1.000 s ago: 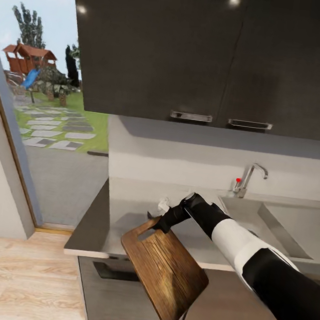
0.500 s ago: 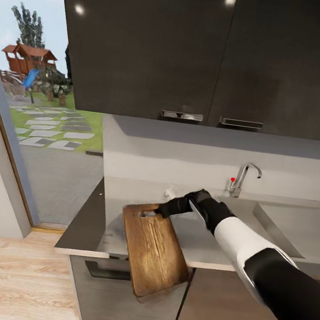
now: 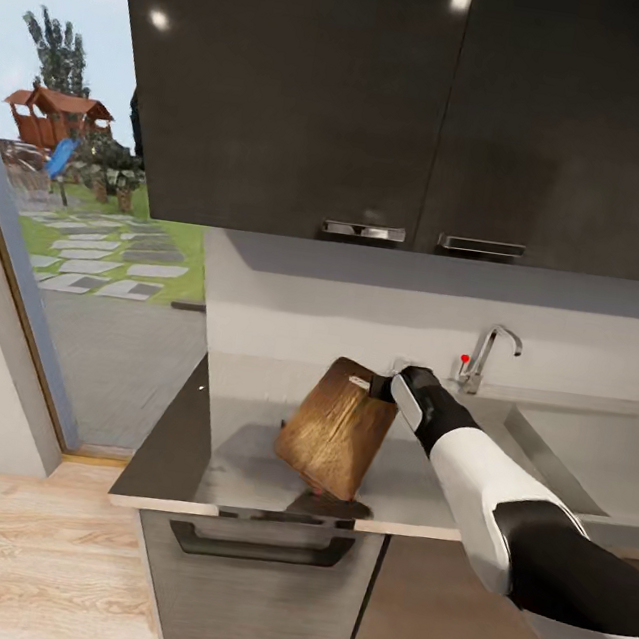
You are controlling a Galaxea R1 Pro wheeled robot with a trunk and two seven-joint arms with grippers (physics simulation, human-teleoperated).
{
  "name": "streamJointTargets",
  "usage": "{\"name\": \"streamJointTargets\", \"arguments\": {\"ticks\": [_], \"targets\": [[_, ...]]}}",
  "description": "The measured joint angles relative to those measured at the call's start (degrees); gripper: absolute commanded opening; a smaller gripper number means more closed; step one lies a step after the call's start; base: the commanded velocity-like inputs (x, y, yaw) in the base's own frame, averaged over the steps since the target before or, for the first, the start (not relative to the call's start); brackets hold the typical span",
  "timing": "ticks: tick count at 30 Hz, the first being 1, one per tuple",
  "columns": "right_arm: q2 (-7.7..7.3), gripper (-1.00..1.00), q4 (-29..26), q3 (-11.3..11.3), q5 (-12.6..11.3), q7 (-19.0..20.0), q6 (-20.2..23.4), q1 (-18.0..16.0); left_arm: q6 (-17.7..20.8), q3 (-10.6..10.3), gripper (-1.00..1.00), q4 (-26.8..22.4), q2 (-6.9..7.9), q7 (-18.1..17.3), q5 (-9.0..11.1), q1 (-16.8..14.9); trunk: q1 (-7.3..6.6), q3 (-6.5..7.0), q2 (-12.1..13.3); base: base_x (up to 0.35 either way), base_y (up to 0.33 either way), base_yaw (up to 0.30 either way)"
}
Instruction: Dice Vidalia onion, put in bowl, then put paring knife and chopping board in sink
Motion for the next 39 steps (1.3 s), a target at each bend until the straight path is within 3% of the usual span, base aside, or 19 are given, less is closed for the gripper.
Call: {"name": "streamJointTargets", "arguments": {"ticks": [1,2,5,6,7,10,12,13,16,21,24,25,32,33,39], "targets": [[0.30,-1.00,-0.08,-0.64,-0.60,-2.54,-0.37,0.02,0.00,0.00,1.00,0.00,0.00,0.00,0.00,0.00,0.00,-0.01,0.01,0.000,0.000,0.000],[1.22,-1.00,-0.55,-2.89,-0.88,-9.86,-2.00,0.01,0.00,0.00,1.00,0.00,0.00,0.00,0.00,0.00,0.00,0.00,0.01,0.000,0.000,0.000],[2.54,-1.00,-0.65,-4.16,-1.34,-24.97,-6.79,0.00,0.00,-0.01,1.00,-0.01,0.00,0.00,0.00,0.01,0.00,0.00,0.00,0.000,0.000,0.000],[2.72,-1.00,-0.57,-4.49,-3.03,-27.78,-7.87,0.03,0.00,-0.02,1.00,-0.01,0.00,0.00,0.00,0.00,0.00,-0.02,0.01,0.000,0.000,0.000],[2.80,-1.00,-0.59,-4.47,-2.88,-29.81,-8.30,0.02,0.00,-0.01,1.00,-0.01,0.00,0.00,0.00,0.00,0.00,-0.01,0.00,0.000,0.000,0.000],[2.42,-1.00,-0.11,-5.90,-7.75,-33.06,-9.46,0.06,0.00,-0.04,1.00,0.06,0.01,0.00,0.05,0.00,0.00,-0.02,0.00,0.000,0.000,0.000],[1.94,-1.00,0.30,-8.27,-10.82,-35.14,-10.53,0.08,0.00,-0.06,1.00,0.07,0.06,0.00,0.07,0.00,0.00,-0.01,0.01,0.000,0.000,0.000],[1.58,-1.00,1.22,-10.38,-12.71,-39.08,-12.96,0.06,0.00,-0.07,1.00,0.07,0.12,0.00,0.08,0.01,0.00,-0.02,0.01,0.000,0.000,0.000],[1.25,-1.00,2.75,-11.70,-13.97,-44.52,-18.08,0.10,0.00,-0.07,1.00,0.07,0.11,0.00,0.08,0.01,0.00,-0.02,0.01,0.000,0.000,0.000],[0.49,-1.00,5.97,-12.82,-15.96,-46.70,-22.58,0.11,0.00,-0.08,1.00,0.08,0.15,0.00,0.08,0.00,0.00,-0.02,0.00,0.000,0.000,0.000],[-0.45,-1.00,7.86,-13.09,-19.81,-46.90,-25.63,0.11,0.00,-0.08,1.00,0.08,0.17,0.00,0.08,0.00,0.00,-0.02,0.01,0.000,0.000,0.000],[-0.94,-1.00,8.92,-13.21,-22.21,-46.79,-26.88,0.12,0.00,-0.08,1.00,0.07,0.17,0.00,0.08,0.00,0.00,-0.02,0.01,0.000,0.000,0.000],[-2.42,-1.00,10.72,-13.30,-24.94,-46.10,-27.82,0.10,0.00,-0.08,1.00,0.08,0.25,0.00,0.08,0.00,-0.01,-0.02,0.00,0.018,0.000,0.000],[-2.79,-1.00,10.92,-13.53,-26.46,-45.34,-27.83,0.10,0.00,-0.08,1.00,0.08,0.26,0.00,0.08,0.00,-0.01,-0.02,-0.01,0.105,0.000,0.000],[-3.29,-1.00,11.03,-13.34,-28.74,-44.51,-27.85,0.14,0.00,-0.08,1.00,0.09,0.26,0.00,0.08,0.00,-0.01,-0.02,0.00,0.073,0.000,0.000]]}}
